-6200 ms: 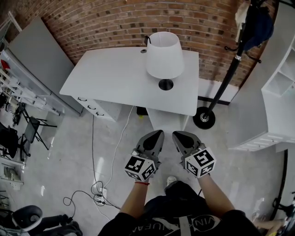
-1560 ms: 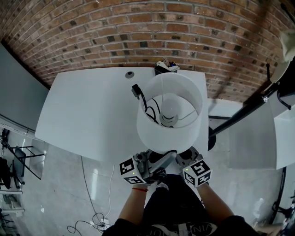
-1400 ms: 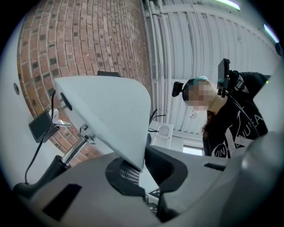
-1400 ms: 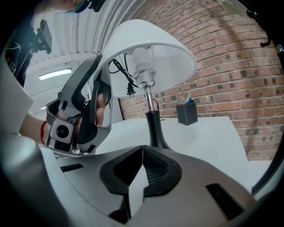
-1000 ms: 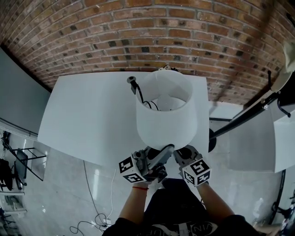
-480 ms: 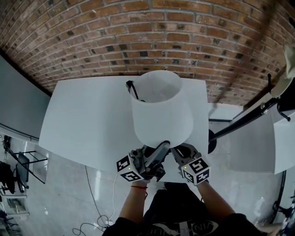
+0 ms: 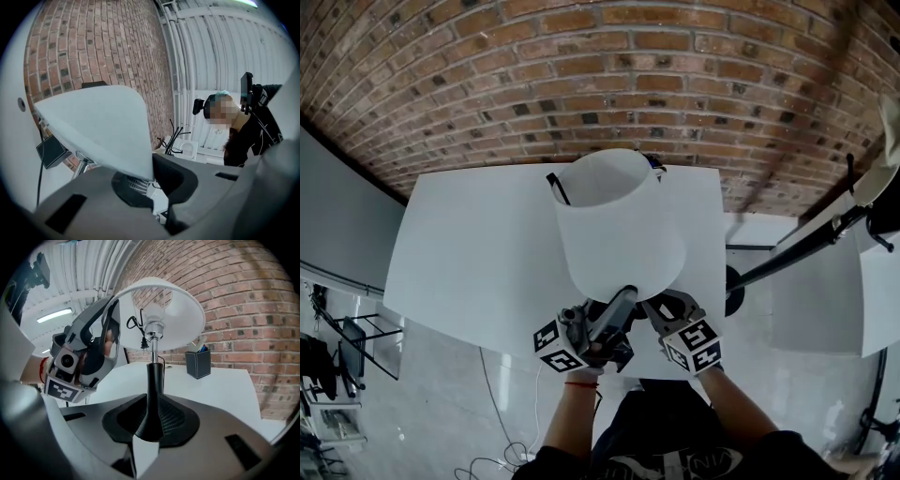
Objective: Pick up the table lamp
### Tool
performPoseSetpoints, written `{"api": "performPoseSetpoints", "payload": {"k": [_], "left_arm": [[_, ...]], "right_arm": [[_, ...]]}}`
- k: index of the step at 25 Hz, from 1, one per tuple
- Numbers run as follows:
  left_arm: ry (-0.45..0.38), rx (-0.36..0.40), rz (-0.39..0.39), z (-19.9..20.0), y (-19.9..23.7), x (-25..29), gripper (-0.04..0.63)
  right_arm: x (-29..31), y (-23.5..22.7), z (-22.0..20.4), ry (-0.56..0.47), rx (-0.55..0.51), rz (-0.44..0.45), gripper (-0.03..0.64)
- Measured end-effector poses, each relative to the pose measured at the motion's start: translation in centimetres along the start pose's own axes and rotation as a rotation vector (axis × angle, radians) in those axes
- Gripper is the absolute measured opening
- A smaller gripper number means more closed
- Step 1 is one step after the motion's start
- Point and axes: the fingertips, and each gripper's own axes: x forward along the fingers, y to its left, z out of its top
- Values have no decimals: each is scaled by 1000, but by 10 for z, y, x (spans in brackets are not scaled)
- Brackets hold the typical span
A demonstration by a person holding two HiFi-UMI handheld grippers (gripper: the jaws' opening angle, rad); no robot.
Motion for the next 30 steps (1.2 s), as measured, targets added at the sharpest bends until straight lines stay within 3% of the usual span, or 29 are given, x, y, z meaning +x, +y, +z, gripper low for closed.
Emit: {"api": "performPoseSetpoints", "payload": {"k": [11,30], "left_arm": [[12,-24,19,7,13,9,8],[8,-51,23,16,24,9,9]], "right_arm": [[28,-9,7,62,-1,-31,163],[55,-12,10,83,9,-47,158]]}}
